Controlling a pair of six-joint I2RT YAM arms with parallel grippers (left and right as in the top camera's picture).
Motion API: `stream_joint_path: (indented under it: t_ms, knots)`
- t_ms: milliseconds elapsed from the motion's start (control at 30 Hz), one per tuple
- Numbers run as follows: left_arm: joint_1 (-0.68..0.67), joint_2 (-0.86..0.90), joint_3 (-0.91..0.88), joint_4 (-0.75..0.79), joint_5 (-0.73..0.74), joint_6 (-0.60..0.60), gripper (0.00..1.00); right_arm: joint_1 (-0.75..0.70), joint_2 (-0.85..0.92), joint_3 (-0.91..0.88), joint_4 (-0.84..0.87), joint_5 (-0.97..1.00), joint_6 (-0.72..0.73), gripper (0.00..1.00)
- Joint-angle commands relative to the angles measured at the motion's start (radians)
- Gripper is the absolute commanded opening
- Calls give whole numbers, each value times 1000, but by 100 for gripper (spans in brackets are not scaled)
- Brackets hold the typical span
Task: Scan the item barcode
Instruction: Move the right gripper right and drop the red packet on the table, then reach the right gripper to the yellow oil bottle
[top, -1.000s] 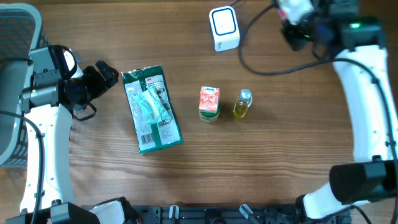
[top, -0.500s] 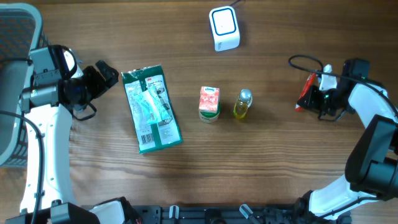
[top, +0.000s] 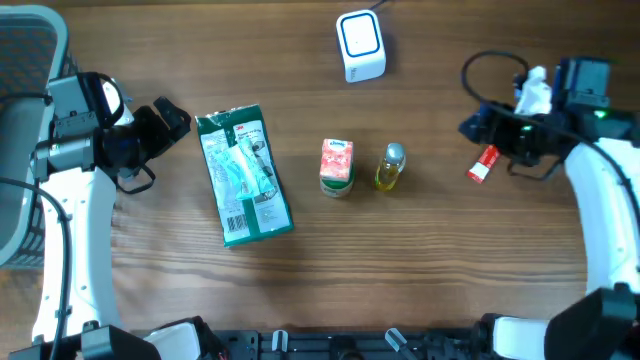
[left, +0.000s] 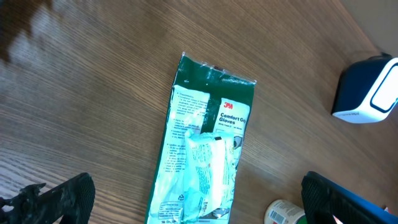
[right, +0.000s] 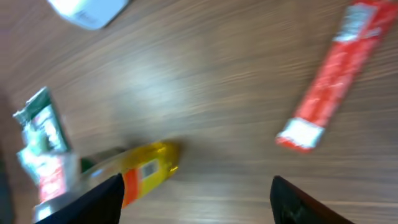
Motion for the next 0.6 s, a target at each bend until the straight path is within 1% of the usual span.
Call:
stream_joint_path:
  t_ms: [0, 33, 67, 100, 167, 200, 300, 367, 433, 567]
  knots:
    - [-3, -5, 8, 3, -6, 20, 100, 170, -35, 12, 38, -5, 96, 100]
    - [-3, -5, 8, 3, -6, 20, 100, 217, -32, 8, 46, -27, 116, 100]
    - [-3, -5, 8, 3, -6, 20, 100, 246, -31, 7, 51, -21, 140, 97]
    - [-3, -5, 8, 3, -6, 20, 100, 287, -31, 8, 58, 20, 190, 91]
    - [-3, -5, 8, 3, -6, 20, 100, 361, -31, 8, 77, 135, 254, 91]
    - [-3, -5, 8, 3, -6, 20, 100, 432, -31, 8, 80, 249, 320, 91]
    - [-3, -5, 8, 3, -6, 20, 100, 533, -27, 8, 80, 388, 378, 91]
    - [-3, -5, 8, 3, -6, 20, 100, 578, -20, 7, 66, 444, 422, 91]
    - [-3, -5, 8, 3, -6, 20, 100, 606, -10, -3, 66, 463, 454, 87]
    - [-3, -5, 8, 3, -6, 20, 100, 626, 73, -9, 61, 474, 479, 73]
